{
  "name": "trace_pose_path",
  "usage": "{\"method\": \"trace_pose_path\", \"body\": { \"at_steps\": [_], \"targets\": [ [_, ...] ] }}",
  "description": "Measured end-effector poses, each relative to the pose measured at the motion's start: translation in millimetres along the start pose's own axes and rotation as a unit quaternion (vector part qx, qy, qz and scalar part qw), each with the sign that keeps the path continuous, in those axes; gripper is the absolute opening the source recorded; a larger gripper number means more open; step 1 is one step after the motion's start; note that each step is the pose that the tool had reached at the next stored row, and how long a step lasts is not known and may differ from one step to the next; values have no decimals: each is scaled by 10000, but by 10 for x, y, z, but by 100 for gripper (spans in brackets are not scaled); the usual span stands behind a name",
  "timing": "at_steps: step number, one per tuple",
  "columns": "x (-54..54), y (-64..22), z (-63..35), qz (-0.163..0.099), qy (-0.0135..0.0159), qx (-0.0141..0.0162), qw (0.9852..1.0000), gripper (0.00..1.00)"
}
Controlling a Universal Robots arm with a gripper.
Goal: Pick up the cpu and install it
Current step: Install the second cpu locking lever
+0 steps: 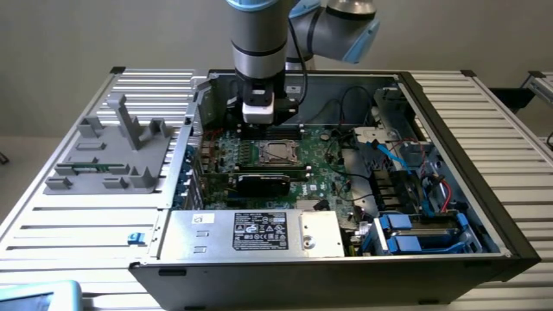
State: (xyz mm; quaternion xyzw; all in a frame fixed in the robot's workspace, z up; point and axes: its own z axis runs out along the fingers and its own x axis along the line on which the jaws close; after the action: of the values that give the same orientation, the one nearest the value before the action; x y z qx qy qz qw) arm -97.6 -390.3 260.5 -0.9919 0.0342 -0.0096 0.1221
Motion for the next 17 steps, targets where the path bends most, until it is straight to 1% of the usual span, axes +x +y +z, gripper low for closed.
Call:
{"method": "trace_pose_path", "body": {
  "at_steps": [1, 2, 3, 5, 6, 9, 12, 13, 17],
  "targets": [
    [1, 13, -3, 2, -4, 52, 10000, 11],
    [2, 24, -6, 3, -6, 89, 10000, 11],
    [3, 32, -8, 4, -8, 113, 9999, 11],
    [4, 44, -11, 5, -11, 148, 9999, 11],
    [5, 47, -12, 5, -11, 155, 9999, 11],
    [7, 52, -13, 8, -19, 157, 9999, 11],
    [8, 57, -14, 7, -21, 157, 9999, 11],
    [9, 67, -17, 7, -22, 162, 9999, 11],
    [14, 138, -34, 9, -25, 231, 9997, 11]
  ]
}}
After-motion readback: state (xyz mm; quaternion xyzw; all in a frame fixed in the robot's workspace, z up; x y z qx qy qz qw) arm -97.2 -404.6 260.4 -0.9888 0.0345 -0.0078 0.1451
